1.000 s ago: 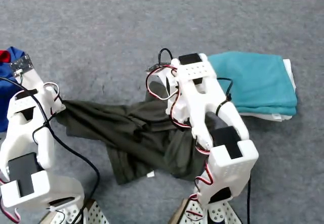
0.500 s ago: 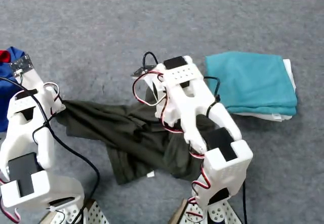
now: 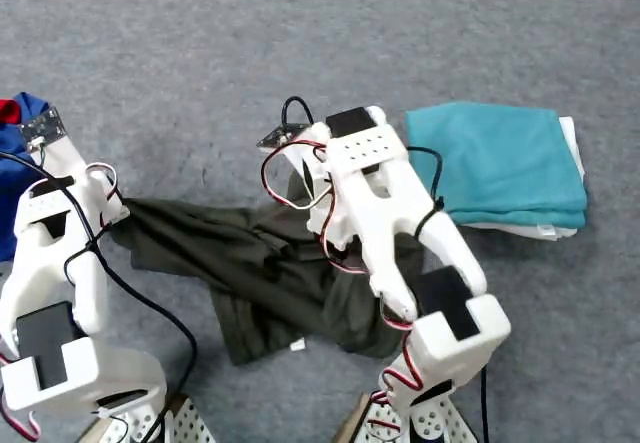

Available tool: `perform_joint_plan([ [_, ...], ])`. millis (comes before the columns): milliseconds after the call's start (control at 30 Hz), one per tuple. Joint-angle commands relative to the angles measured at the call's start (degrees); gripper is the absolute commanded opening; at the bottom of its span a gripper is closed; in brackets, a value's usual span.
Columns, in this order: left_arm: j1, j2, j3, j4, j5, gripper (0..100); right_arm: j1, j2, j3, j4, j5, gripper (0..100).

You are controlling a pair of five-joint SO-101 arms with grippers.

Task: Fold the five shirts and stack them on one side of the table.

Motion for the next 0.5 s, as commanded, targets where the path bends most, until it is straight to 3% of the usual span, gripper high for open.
perform_joint_plan([
  [0,0.5,-0.2,-2.7,-0.5,0.4,2,-1.5,-4.1,-1.9,0.8,0.1,21.2],
  [167,0.6,-0.2,-2.7,-0.5,0.4,2,-7.0,-3.7,-1.4,-1.0,0.0,21.2],
  [467,0.6,-0.2,-2.7,-0.5,0.4,2,-6.0,1.6,-1.0,-1.8,0.0,21.2],
])
